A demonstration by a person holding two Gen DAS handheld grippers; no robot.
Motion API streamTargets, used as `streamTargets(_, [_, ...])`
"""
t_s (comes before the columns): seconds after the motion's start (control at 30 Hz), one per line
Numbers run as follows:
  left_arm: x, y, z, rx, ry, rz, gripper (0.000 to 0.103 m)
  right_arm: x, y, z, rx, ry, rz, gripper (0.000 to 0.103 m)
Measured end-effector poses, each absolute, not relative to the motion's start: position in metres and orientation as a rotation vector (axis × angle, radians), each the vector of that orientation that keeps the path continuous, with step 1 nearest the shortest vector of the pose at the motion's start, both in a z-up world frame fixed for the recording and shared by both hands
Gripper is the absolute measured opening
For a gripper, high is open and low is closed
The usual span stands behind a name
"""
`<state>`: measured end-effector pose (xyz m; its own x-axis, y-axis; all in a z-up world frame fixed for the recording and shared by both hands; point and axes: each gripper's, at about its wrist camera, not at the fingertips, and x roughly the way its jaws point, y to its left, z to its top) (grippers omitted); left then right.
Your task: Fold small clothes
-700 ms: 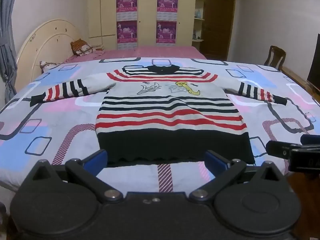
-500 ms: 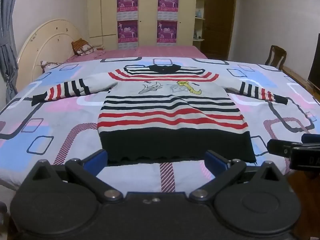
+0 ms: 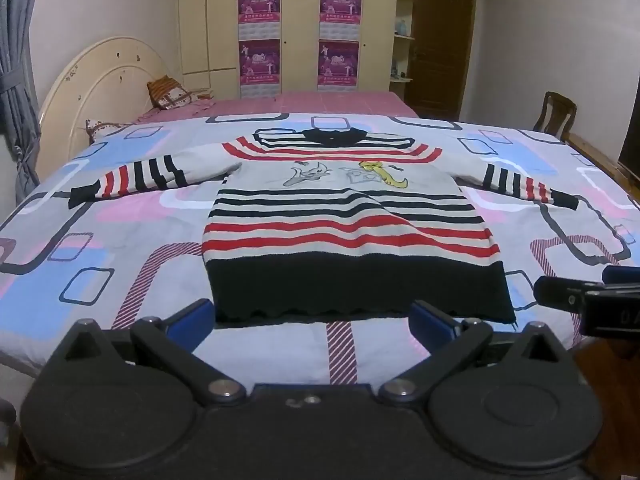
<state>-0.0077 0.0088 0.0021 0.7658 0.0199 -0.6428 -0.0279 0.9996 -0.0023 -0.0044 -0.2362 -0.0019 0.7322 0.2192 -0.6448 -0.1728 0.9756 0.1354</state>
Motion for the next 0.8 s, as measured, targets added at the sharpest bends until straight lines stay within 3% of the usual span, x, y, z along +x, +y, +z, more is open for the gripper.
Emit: streamTargets(0.8, [-0.0062, 0.0052, 0.0004, -0.007, 0.702, 0.023, 0.103, -0.0025, -0.2381, -0.0017, 0.07, 0.717, 0.215, 0.103])
